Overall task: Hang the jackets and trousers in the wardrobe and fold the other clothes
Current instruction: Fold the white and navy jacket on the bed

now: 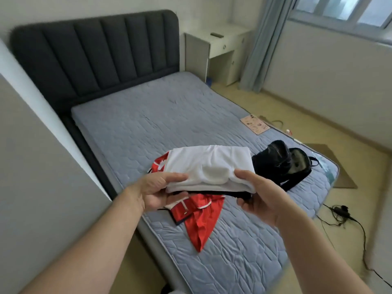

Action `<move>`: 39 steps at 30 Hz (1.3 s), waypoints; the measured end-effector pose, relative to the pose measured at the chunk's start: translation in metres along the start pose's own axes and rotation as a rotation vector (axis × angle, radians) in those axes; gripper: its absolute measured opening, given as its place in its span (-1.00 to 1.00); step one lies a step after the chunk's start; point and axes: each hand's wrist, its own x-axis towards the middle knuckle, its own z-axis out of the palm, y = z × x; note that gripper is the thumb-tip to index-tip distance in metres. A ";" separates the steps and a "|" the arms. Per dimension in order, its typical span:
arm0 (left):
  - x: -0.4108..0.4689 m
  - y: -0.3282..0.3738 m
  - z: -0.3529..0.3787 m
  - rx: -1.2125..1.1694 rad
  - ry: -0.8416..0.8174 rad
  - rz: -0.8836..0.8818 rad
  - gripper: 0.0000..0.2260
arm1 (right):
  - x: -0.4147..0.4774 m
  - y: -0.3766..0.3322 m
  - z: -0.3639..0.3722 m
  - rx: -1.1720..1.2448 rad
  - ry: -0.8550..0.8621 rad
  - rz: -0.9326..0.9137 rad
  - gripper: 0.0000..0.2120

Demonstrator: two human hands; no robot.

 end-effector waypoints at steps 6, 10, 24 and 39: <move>-0.062 0.010 0.009 -0.183 0.065 0.230 -0.65 | -0.022 -0.035 0.037 0.030 -0.123 -0.108 -0.43; -0.100 -0.005 0.018 -0.306 0.129 0.392 -0.69 | -0.047 -0.042 0.051 0.037 -0.200 -0.158 -0.44; -0.226 -0.072 0.033 -0.929 0.413 0.937 -0.64 | -0.131 -0.011 0.139 0.065 -0.529 -0.247 -0.57; -0.364 -0.127 -0.108 -1.033 0.518 1.188 -0.60 | -0.222 0.127 0.329 -0.104 -0.823 -0.315 -0.46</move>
